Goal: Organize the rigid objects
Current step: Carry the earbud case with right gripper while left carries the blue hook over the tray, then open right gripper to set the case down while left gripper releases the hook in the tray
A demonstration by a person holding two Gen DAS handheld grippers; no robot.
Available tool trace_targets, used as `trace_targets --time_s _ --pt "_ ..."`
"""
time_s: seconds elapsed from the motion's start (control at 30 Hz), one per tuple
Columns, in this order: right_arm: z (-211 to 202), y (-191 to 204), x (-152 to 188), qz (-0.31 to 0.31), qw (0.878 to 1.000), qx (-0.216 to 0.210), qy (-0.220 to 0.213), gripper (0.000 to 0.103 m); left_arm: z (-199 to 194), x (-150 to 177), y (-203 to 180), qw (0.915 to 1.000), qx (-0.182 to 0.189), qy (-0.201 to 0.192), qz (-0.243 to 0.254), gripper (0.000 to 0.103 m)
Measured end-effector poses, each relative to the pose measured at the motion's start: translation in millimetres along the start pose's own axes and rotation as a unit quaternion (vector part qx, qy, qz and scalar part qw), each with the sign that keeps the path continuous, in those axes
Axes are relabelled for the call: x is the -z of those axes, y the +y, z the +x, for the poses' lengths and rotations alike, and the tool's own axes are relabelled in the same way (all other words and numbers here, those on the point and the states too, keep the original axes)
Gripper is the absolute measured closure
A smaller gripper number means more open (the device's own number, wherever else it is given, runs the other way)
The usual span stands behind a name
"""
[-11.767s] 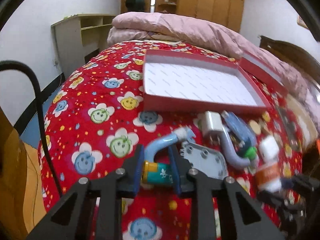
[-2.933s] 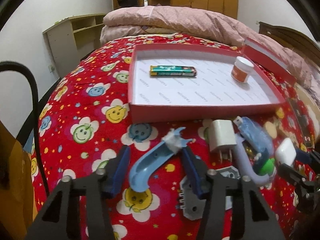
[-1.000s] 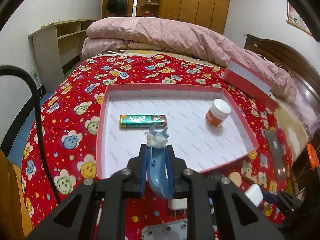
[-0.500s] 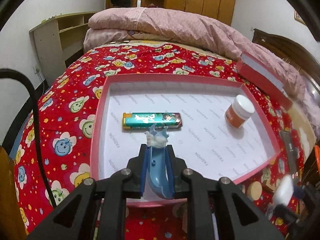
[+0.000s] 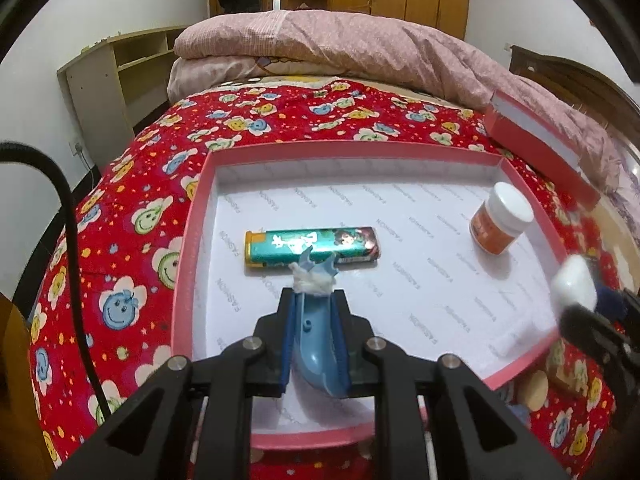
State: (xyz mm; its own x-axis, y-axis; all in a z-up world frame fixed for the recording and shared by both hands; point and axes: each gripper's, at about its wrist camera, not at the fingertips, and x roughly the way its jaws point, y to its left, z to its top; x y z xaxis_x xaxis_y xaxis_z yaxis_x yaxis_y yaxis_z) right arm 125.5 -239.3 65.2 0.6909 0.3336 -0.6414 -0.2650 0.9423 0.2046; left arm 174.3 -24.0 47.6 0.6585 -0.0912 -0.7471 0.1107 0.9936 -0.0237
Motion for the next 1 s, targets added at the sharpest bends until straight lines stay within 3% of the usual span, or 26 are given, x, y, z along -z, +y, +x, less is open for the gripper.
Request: trace_targets --time_s 0.37,1.0 --pt "39.3 -9.0 -4.4 0.014 0.999 0.018 0.028 0.046 10.4 -10.4 2.7 0.9999 -0.008 -0.006 0.004 0.085" --pt "55.7 -3.6 -9.0 0.003 0.998 0.060 0.026 0.046 19.7 -22.9 -1.4 0.9993 -0.031 -0.014 0.015 0.084"
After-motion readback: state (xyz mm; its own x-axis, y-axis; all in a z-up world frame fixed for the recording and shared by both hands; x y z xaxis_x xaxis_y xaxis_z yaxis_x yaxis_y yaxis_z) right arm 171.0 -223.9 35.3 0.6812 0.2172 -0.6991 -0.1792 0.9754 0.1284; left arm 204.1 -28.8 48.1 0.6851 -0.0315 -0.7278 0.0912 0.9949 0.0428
